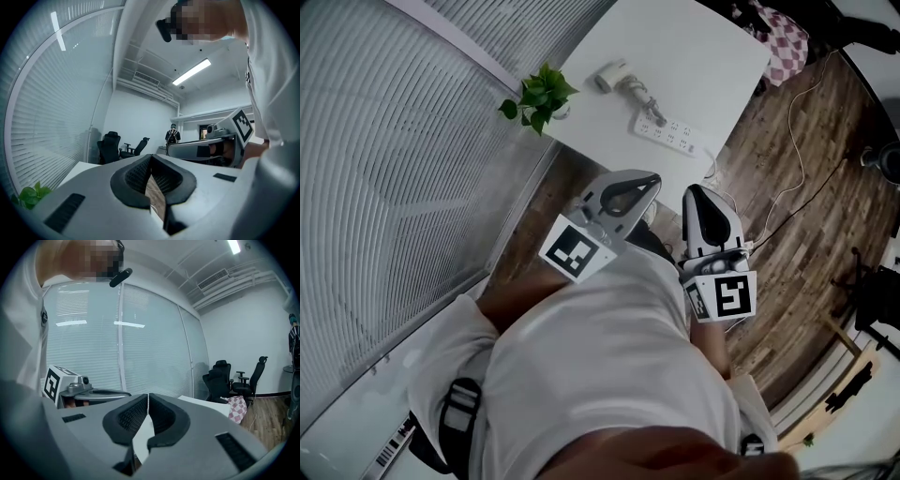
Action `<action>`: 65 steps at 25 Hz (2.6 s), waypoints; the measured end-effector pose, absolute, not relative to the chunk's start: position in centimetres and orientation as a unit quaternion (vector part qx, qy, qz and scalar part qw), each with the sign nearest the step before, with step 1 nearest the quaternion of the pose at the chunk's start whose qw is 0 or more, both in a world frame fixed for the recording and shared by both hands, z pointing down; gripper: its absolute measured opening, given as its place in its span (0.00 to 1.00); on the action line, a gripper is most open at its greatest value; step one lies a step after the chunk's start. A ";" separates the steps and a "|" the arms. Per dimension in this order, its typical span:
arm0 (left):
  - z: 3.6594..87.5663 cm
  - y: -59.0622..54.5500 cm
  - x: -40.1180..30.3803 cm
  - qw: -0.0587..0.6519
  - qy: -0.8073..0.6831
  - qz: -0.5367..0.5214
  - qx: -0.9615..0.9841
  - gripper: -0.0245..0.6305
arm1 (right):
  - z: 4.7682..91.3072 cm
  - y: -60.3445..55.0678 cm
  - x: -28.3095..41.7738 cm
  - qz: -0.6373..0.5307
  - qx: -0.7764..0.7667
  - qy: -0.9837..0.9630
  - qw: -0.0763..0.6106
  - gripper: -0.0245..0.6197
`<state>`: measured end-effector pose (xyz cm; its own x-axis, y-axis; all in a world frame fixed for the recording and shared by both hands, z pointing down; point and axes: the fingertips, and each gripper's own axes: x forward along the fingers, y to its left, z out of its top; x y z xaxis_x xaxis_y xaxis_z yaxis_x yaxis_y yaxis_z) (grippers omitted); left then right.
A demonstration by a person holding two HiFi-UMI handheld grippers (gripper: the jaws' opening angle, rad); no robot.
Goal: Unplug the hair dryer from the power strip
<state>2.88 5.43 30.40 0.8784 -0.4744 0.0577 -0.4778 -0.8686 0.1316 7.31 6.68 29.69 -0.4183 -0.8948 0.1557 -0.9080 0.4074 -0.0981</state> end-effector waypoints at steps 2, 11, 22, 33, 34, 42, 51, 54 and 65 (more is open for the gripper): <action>30.4 4.6 3.9 0.068 -0.250 0.012 0.966 0.08 | 29.8 5.9 8.4 0.084 0.534 -0.841 0.037 0.09; 30.2 1.5 8.6 0.064 -0.274 0.018 0.959 0.08 | 29.4 2.6 13.5 0.076 0.515 -0.853 0.036 0.09; 31.2 -0.3 12.0 0.059 -0.291 0.025 0.954 0.08 | 30.5 0.9 16.6 0.072 0.494 -0.866 0.041 0.09; 33.6 -3.3 11.0 0.068 -0.287 0.056 0.954 0.08 | 33.8 -2.4 14.7 0.066 0.475 -0.875 0.071 0.09; 34.1 -3.6 10.7 0.070 -0.287 0.062 0.953 0.08 | 34.4 -2.8 14.4 0.067 0.473 -0.875 0.077 0.09; 39.5 -6.3 8.5 0.104 -0.274 0.119 0.949 0.08 | 39.9 -6.5 11.9 0.090 0.464 -0.873 0.122 0.09; 47.9 -9.3 7.3 0.103 -0.262 0.201 0.938 0.08 | 47.2 -9.4 10.1 0.110 0.445 -0.868 0.191 0.09; 51.5 -9.7 6.9 0.107 -0.252 0.231 0.934 0.08 | 49.9 -10.1 9.6 0.120 0.440 -0.864 0.212 0.10; 62.7 -10.1 6.8 0.091 -0.210 0.345 0.910 0.08 | 60.1 -12.2 9.8 0.172 0.419 -0.847 0.280 0.23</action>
<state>6.83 -10.10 62.69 0.6734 -0.3202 0.6663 -0.4459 -0.8948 0.0207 9.80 -12.15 60.07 -0.4927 -0.6128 0.6178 -0.8053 0.5901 -0.0570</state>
